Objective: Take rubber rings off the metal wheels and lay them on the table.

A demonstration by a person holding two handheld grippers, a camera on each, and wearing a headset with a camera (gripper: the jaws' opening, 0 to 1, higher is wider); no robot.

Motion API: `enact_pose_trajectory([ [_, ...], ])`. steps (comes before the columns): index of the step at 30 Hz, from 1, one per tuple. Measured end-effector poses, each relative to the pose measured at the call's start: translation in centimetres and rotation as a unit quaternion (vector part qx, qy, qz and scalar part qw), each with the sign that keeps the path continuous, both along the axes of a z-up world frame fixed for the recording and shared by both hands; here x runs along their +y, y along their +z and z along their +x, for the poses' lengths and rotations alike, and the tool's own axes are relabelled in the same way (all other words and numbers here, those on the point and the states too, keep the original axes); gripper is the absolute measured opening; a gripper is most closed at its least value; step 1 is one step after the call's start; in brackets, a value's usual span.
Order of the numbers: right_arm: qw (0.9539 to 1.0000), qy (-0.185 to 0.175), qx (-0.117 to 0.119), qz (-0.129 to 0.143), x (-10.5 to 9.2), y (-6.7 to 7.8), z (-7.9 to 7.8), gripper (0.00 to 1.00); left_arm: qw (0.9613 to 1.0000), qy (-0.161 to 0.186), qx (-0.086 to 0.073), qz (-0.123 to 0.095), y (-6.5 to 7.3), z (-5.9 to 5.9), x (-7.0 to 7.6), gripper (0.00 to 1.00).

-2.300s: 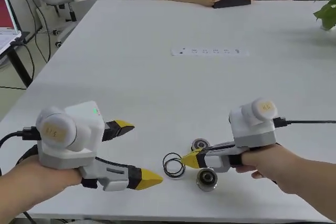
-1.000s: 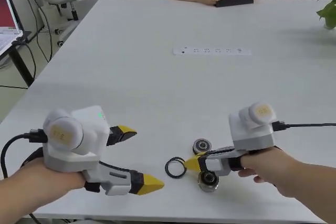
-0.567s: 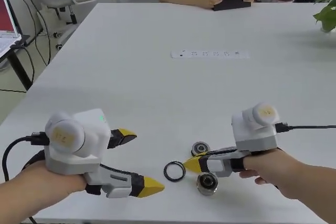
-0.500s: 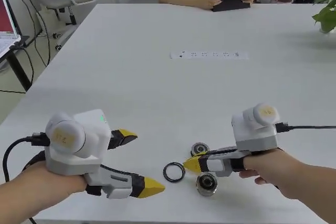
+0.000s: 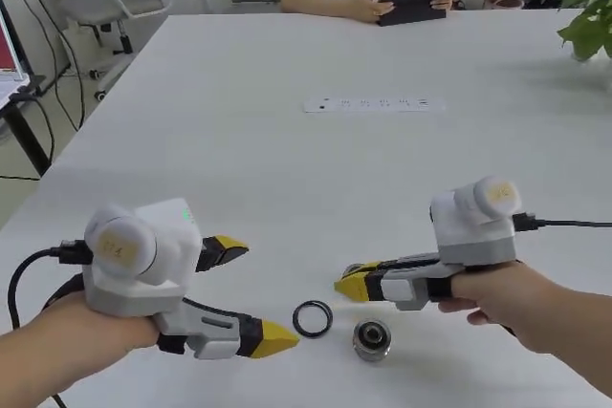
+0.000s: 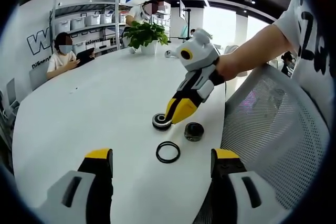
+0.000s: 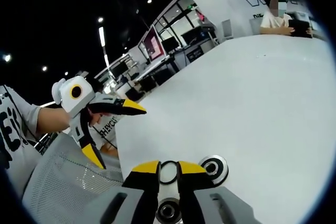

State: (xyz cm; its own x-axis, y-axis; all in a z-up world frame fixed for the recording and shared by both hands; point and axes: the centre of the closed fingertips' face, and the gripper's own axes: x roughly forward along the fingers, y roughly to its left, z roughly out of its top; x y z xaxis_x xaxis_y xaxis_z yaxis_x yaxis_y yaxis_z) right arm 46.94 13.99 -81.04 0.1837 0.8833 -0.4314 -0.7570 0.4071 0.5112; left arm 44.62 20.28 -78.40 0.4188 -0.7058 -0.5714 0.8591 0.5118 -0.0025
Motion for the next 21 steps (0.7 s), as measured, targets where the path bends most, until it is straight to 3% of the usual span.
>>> enact_pose_trajectory([
  [11, 0.9995, -0.009, -0.028, 0.009, -1.2, 1.4, 0.9, 0.12, 0.9999, -0.009, -0.005, -0.001, 0.7, 1.2, -1.2, 0.74],
  [21, 0.9984, -0.028, -0.049, 0.000, -3.2, 1.6, 2.2, 0.17, 1.0000, -0.009, 0.000, -0.003, 0.8, 2.4, -1.7, 0.73],
])
